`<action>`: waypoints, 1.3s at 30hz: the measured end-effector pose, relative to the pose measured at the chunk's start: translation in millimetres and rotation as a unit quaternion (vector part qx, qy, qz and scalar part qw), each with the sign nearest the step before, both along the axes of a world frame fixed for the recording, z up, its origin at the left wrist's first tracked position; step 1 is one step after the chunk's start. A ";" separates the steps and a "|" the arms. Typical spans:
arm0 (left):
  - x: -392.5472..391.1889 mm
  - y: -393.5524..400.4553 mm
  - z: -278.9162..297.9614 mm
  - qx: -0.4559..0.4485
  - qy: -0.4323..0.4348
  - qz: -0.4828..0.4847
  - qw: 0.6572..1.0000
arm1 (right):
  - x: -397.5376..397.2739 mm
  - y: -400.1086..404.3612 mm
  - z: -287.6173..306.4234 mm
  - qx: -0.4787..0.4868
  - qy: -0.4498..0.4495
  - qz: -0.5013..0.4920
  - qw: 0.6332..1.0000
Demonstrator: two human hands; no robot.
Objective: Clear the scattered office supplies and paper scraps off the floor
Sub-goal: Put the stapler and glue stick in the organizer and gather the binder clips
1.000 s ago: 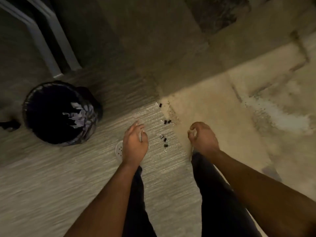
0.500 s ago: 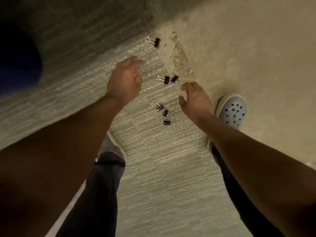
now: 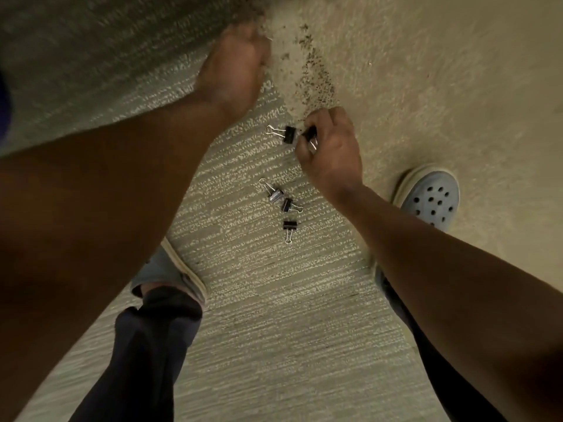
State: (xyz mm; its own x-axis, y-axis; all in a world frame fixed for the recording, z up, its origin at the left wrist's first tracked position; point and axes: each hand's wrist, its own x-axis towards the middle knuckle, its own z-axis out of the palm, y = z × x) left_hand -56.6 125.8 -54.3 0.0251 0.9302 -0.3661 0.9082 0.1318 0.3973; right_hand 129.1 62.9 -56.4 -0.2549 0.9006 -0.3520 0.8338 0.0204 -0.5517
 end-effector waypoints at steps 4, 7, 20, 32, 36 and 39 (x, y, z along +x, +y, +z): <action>0.1 -21.2 18.6 -0.075 -0.225 0.366 0.900 | -0.3 13.2 9.2 -0.207 0.181 -0.243 0.930; -7.2 -47.5 34.6 -0.168 -0.462 0.555 0.671 | 3.4 21.9 20.8 -0.376 0.370 -0.425 0.736; 16.4 -132.3 11.6 -0.221 -0.178 -0.003 0.959 | -9.7 6.6 -6.8 -0.084 -0.099 0.136 0.982; 31.1 -145.6 -9.6 -0.130 -0.109 -0.134 0.976 | 7.8 -7.0 32.9 -0.434 0.372 -0.292 0.767; 25.1 -134.6 2.0 -0.222 -0.240 0.152 0.933 | 16.5 -18.8 48.0 -0.461 0.481 -0.294 0.686; 15.9 -117.7 22.3 -0.255 -0.472 0.430 0.726 | 17.5 -21.9 50.6 -0.470 0.489 -0.299 0.672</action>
